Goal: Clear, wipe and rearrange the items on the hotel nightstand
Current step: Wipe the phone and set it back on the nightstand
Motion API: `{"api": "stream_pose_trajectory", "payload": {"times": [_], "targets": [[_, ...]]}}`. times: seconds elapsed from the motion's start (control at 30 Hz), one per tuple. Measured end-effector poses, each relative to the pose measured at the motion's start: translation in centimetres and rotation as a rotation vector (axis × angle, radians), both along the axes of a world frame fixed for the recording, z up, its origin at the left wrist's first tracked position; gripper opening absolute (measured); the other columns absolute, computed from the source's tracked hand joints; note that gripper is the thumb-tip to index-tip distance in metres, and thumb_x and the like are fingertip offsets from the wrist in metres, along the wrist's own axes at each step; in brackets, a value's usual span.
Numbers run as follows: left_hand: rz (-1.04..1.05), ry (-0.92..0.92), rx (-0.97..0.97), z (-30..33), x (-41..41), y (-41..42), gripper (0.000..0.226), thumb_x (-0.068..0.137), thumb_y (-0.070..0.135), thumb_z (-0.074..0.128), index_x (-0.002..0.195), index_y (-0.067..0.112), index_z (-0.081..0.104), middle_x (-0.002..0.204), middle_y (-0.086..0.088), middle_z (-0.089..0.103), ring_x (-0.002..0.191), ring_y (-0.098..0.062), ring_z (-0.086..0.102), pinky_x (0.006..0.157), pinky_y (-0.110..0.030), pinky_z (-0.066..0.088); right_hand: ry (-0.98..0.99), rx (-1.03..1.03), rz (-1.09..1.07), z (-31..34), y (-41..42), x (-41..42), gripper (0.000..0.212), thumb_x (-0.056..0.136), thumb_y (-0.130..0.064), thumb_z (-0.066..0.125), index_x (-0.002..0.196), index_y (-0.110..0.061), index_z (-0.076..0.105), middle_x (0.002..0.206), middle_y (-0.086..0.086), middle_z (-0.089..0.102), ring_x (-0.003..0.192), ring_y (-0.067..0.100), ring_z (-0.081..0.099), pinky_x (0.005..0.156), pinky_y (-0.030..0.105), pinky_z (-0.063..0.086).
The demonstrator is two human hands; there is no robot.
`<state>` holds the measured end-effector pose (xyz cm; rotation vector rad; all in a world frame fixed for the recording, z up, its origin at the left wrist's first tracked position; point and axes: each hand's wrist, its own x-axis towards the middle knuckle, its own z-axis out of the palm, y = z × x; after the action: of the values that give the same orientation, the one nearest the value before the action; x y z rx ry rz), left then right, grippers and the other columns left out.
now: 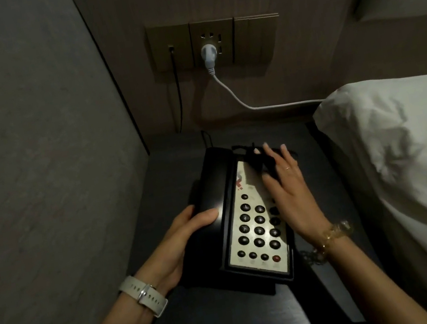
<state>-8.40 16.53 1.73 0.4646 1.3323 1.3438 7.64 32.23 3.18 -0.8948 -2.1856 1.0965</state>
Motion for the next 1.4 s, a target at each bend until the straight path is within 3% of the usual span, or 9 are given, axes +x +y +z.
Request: {"api": "stream_pose_trajectory", "payload": {"times": [0.13, 0.33, 0.6, 0.73, 0.87, 0.97, 1.07, 1.2, 1.4], "targets": [[0.034, 0.016, 0.030, 0.2, -0.2, 0.0, 0.064, 0.067, 0.039, 0.081, 0.120, 0.010, 0.061, 0.115, -0.018, 0.069, 0.104, -0.034, 0.068, 0.086, -0.043, 0.056, -0.172, 0.273, 0.083, -0.2, -1.0, -0.2, 0.053, 0.096, -0.040, 0.030, 0.149, -0.039, 0.023, 0.160, -0.020, 0.011, 0.148, 0.001, -0.007, 0.121, 0.032, -0.009], [0.181, 0.023, 0.040, 0.5, -0.6, 0.2, 0.052, 0.070, 0.031, 0.076, 0.113, 0.007, 0.063, 0.100, -0.014, 0.072, 0.087, -0.025, 0.070, 0.070, -0.032, 0.058, -0.332, 0.436, 0.245, -0.6, -3.8, -1.0, 0.063, 0.091, -0.041, 0.024, 0.153, -0.038, 0.009, 0.161, -0.017, -0.001, 0.149, 0.005, -0.012, 0.123, 0.037, -0.003], [0.311, -0.031, 0.090, 0.9, -2.1, 0.0, 0.062, 0.075, 0.031, 0.073, 0.122, -0.006, 0.057, 0.105, -0.021, 0.066, 0.092, -0.030, 0.065, 0.079, -0.037, 0.052, -0.346, 0.561, 0.353, -1.1, -6.7, -1.3, 0.071, 0.090, -0.035, 0.038, 0.154, -0.034, 0.006, 0.163, -0.013, -0.004, 0.150, 0.012, -0.009, 0.122, 0.043, 0.005], [0.332, -0.045, 0.091, 1.4, -2.6, -0.1, 0.058, 0.079, 0.032, 0.072, 0.122, -0.004, 0.056, 0.103, -0.019, 0.063, 0.088, -0.025, 0.066, 0.074, -0.033, 0.055, -0.347, 0.566, 0.388, -1.3, -7.9, -1.2, 0.071, 0.089, -0.034, 0.036, 0.155, -0.031, 0.008, 0.163, -0.010, -0.002, 0.150, 0.014, -0.008, 0.121, 0.043, 0.004], [0.359, -0.101, 0.058, 1.5, -3.2, -0.1, 0.064, 0.079, 0.032, 0.067, 0.131, -0.004, 0.054, 0.127, -0.027, 0.060, 0.117, -0.041, 0.057, 0.103, -0.047, 0.045, -0.366, 0.573, 0.417, -1.7, -8.8, -1.2, 0.071, 0.090, -0.034, 0.035, 0.155, -0.030, 0.006, 0.163, -0.010, -0.004, 0.150, 0.014, -0.009, 0.121, 0.043, 0.006], [0.365, -0.120, 0.040, 1.6, -3.3, 0.0, 0.067, 0.075, 0.033, 0.067, 0.132, -0.001, 0.054, 0.127, -0.027, 0.060, 0.122, -0.041, 0.056, 0.110, -0.052, 0.039, -0.401, 0.588, 0.434, -2.0, -8.8, -1.2, 0.072, 0.091, -0.034, 0.034, 0.155, -0.031, 0.001, 0.163, -0.012, -0.008, 0.150, 0.013, -0.012, 0.121, 0.042, 0.005], [0.358, -0.128, 0.037, 1.5, -3.1, 0.2, 0.067, 0.075, 0.033, 0.069, 0.132, 0.001, 0.055, 0.126, -0.024, 0.062, 0.117, -0.039, 0.060, 0.104, -0.050, 0.045, -0.418, 0.603, 0.401, -1.8, -8.2, -1.1, 0.072, 0.089, -0.034, 0.031, 0.155, -0.032, 0.000, 0.162, -0.012, -0.009, 0.149, 0.011, -0.013, 0.122, 0.040, 0.003], [0.321, -0.069, 0.044, 0.8, -2.2, 0.5, 0.065, 0.075, 0.033, 0.073, 0.127, -0.003, 0.057, 0.112, -0.021, 0.067, 0.094, -0.029, 0.067, 0.078, -0.035, 0.055, -0.414, 0.552, 0.299, -1.4, -6.7, -0.8, 0.072, 0.090, -0.033, 0.033, 0.154, -0.033, 0.001, 0.162, -0.014, -0.007, 0.149, 0.009, -0.012, 0.123, 0.037, 0.001], [0.142, -0.039, -0.020, -0.2, 0.3, 0.6, 0.071, 0.063, 0.041, 0.081, 0.120, 0.002, 0.062, 0.112, -0.020, 0.070, 0.097, -0.031, 0.068, 0.083, -0.039, 0.053, -0.363, 0.352, 0.068, -1.5, -2.9, -0.1, 0.057, 0.101, -0.030, 0.038, 0.153, -0.033, 0.015, 0.161, -0.015, 0.005, 0.149, 0.006, -0.008, 0.122, 0.033, -0.004]]}}
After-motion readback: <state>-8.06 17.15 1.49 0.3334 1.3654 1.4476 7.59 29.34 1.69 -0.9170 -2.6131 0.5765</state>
